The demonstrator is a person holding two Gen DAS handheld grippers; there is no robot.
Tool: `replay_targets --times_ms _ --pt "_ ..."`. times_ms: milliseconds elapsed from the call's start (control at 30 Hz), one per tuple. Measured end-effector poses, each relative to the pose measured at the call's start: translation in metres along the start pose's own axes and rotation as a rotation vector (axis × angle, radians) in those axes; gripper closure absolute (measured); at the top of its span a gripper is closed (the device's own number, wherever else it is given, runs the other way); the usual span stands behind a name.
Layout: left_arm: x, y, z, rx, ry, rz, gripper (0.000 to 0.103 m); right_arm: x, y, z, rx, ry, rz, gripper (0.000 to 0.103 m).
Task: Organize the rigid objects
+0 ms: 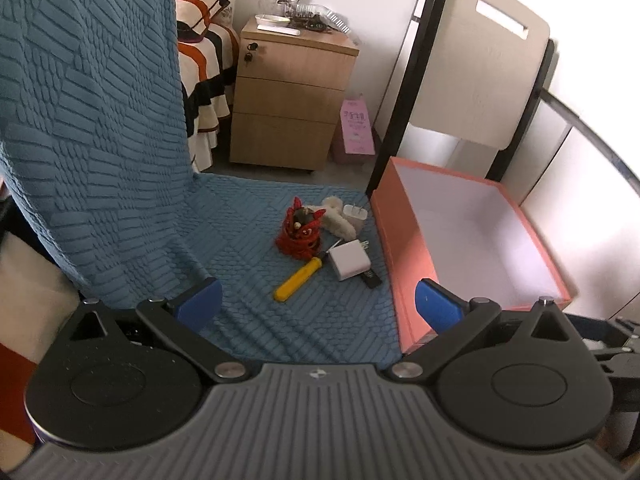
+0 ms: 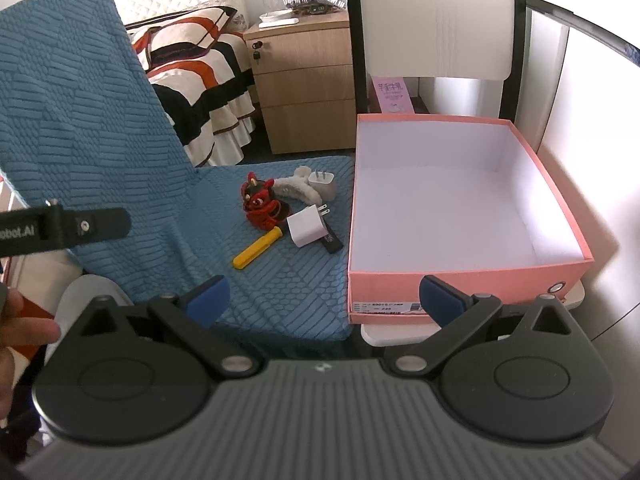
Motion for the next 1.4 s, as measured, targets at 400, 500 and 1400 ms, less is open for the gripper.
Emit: replay_targets --times_ms 400,500,1400 --pt "0.012 0.002 -0.005 -0.011 0.026 0.025 0.000 0.003 0.000 -0.004 0.004 0.002 0.007 0.000" --pt "0.010 0.001 -0.007 -0.006 0.024 0.025 0.000 0.002 0.000 -0.004 0.001 -0.001 0.007 0.000" --pt "0.008 0.019 -0.017 -0.065 0.019 -0.005 0.000 0.022 0.014 -0.025 -0.039 -0.006 0.093 0.000"
Point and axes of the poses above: each gripper's, at about its wrist camera, not at the fingertips, and y roughly against the way its jaws point, x to its left, z to its top, the point moved 9 cm from there along -y, roughly the way its jaws point, and after that the axes turned 7 degrees about -y, right-handed, at the moved point
